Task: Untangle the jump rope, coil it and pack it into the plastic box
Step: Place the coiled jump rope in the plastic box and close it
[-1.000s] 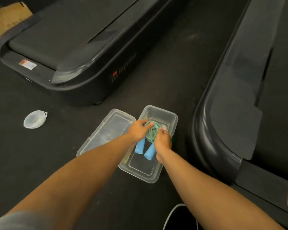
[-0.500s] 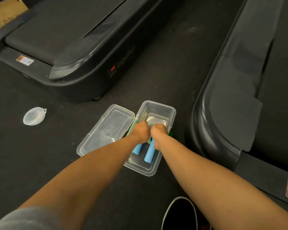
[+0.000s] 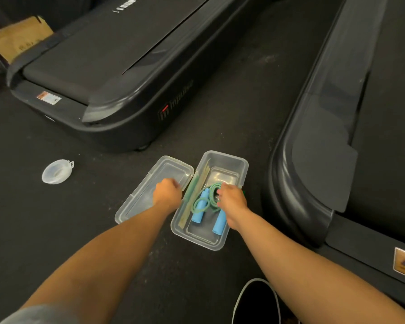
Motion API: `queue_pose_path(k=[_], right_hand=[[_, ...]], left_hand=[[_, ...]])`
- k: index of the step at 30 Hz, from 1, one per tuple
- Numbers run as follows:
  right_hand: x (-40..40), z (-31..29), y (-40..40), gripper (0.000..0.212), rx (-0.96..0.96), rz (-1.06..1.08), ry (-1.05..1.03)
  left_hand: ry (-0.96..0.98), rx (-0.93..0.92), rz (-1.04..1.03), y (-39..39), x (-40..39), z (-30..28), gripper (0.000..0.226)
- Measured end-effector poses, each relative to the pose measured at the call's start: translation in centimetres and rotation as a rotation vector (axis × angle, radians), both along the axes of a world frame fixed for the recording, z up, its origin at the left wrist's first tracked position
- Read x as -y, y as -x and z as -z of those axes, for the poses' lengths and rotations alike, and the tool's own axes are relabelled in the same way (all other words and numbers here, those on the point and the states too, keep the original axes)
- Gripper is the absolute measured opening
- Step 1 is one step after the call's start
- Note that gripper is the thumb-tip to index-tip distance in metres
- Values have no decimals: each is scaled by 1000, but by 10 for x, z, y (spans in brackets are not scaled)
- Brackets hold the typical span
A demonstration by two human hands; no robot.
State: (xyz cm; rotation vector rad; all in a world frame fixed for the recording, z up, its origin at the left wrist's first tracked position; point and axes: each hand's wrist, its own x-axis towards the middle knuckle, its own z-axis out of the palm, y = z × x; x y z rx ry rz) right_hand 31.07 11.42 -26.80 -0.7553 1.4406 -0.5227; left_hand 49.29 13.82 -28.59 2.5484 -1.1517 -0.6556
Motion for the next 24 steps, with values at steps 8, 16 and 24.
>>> queue_pose_path(k=[8,16,24], right_hand=[[-8,11,-10,26,104,-20,-56],[-9,-1,-7,25,109,-44,-18],[-27,-30,-22,21,121,-119,7]], left_hand=[[-284,153,141,-24,-28,28,22],[-324,286,228,-11,-36,16,22],[39,200,203,-32,-39,-72,16]])
